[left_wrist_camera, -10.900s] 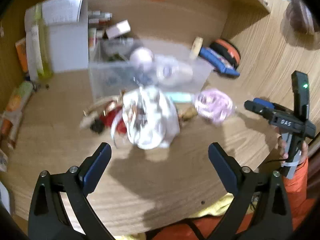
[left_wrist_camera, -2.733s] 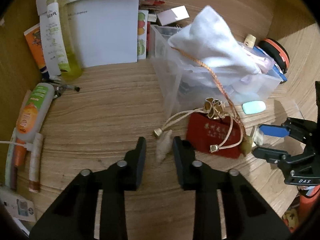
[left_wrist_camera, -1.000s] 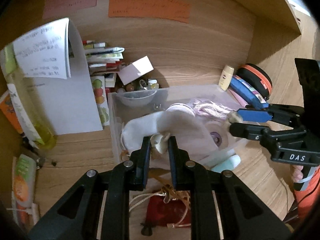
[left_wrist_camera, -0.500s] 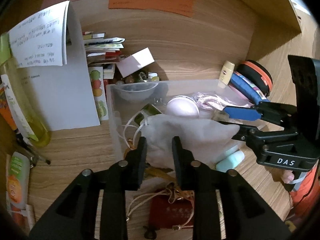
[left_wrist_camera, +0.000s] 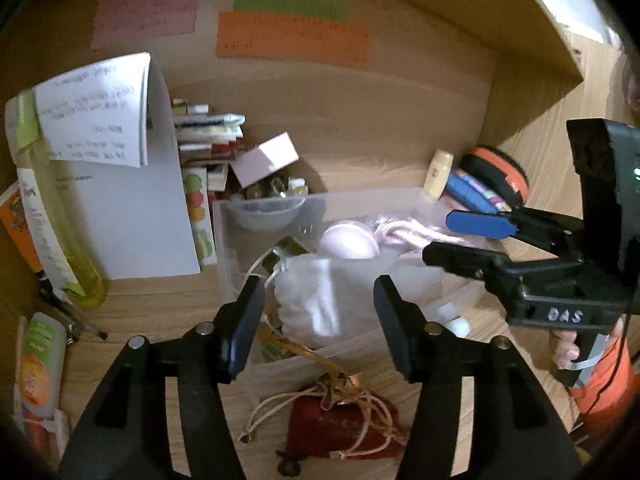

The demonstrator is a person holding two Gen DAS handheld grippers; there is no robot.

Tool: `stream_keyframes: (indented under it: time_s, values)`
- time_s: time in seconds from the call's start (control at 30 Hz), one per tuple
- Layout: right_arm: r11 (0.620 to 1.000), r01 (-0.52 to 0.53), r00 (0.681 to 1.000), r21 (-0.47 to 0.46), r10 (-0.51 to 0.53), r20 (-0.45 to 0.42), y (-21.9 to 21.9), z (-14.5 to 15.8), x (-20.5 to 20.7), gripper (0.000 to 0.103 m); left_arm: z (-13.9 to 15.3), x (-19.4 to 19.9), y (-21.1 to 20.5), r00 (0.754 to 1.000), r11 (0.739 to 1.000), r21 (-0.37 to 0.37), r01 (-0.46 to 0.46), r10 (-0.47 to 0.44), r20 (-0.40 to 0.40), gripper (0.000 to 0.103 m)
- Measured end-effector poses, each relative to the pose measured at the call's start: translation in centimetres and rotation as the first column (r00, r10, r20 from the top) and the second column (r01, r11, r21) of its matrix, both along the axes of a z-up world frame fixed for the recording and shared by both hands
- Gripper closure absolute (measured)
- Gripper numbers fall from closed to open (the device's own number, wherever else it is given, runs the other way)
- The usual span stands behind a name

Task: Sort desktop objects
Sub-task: 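Open the left gripper to drop the figurine into the bin while right drops the block, then grasp the light blue bottle with the right gripper while left grasps the small black figurine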

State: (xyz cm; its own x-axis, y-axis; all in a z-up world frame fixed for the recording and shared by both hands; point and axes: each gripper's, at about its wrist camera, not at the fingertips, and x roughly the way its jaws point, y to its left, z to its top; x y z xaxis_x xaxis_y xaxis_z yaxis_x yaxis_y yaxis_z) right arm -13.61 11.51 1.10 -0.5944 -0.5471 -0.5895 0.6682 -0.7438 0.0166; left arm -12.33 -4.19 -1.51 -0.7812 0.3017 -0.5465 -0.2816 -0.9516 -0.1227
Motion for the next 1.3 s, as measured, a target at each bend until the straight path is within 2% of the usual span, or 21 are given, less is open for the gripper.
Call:
stream_keyframes:
  time_s: [0.13,0.2,0.27,0.33,0.43,0.6,0.8,0.93,1.0,1.13,1.27,1.3]
  values:
    - [0.999,0.03,1.0,-0.031,-0.03,-0.005,0.8,1.3,0.3,0.046,1.3,2.0,0.7,0.999,0.998,-0.065,-0.023,0.019,-0.051,0.047]
    - [0.998,0.049,0.999,-0.037,-0.049,-0.012,1.2,1.7,0.7,0.041,1.8,2.9,0.7,0.998,0.997,-0.074,-0.03,0.026,-0.06,0.041]
    - [0.997,0.062,0.998,-0.043,-0.063,-0.018,1.7,1.9,1.3,0.037,2.3,3.8,0.4,0.997,0.997,-0.058,-0.041,0.037,-0.068,0.032]
    - [0.997,0.071,0.997,-0.043,-0.072,-0.018,2.1,2.0,1.7,0.034,2.5,4.4,0.1,0.996,0.997,-0.051,-0.055,0.052,-0.068,0.03]
    - [0.995,0.089,0.996,-0.042,-0.089,-0.009,2.9,1.9,2.6,0.027,2.5,5.0,-0.7,0.996,0.996,-0.033,-0.083,0.081,-0.045,0.029]
    - [0.993,0.108,0.994,-0.036,-0.108,-0.006,4.2,1.5,4.1,0.025,1.5,5.8,-2.0,0.992,0.993,-0.008,-0.12,0.121,0.027,0.029]
    - [0.991,0.131,0.991,-0.033,-0.131,0.002,5.7,0.6,5.4,0.021,-0.6,6.6,-2.9,0.986,0.99,-0.025,-0.137,0.139,0.097,0.029]
    - [0.991,0.134,0.99,-0.023,-0.133,0.041,6.4,-0.6,5.5,0.021,-2.5,6.7,-3.6,0.976,0.991,-0.049,-0.127,0.134,0.173,0.029]
    - [0.994,0.107,0.99,0.007,-0.107,0.094,6.5,-1.7,5.2,0.021,-3.6,6.8,-3.9,0.97,0.991,-0.06,-0.12,0.13,0.207,0.029]
    - [0.996,0.076,0.977,0.045,-0.083,0.199,6.5,-4.2,4.7,0.021,-4.7,7.2,-3.8,0.966,0.99,-0.09,-0.107,0.125,0.224,0.029]
    - [0.993,0.093,0.947,0.073,-0.111,0.302,6.0,-6.4,3.3,0.02,-5.8,6.7,-3.1,0.962,0.993,-0.102,-0.063,0.088,0.26,0.049]
    - [0.993,0.096,0.937,0.065,-0.112,0.33,5.9,-6.7,3.0,0.02,-5.9,6.5,-2.9,0.961,0.994,-0.101,-0.052,0.078,0.265,0.051]
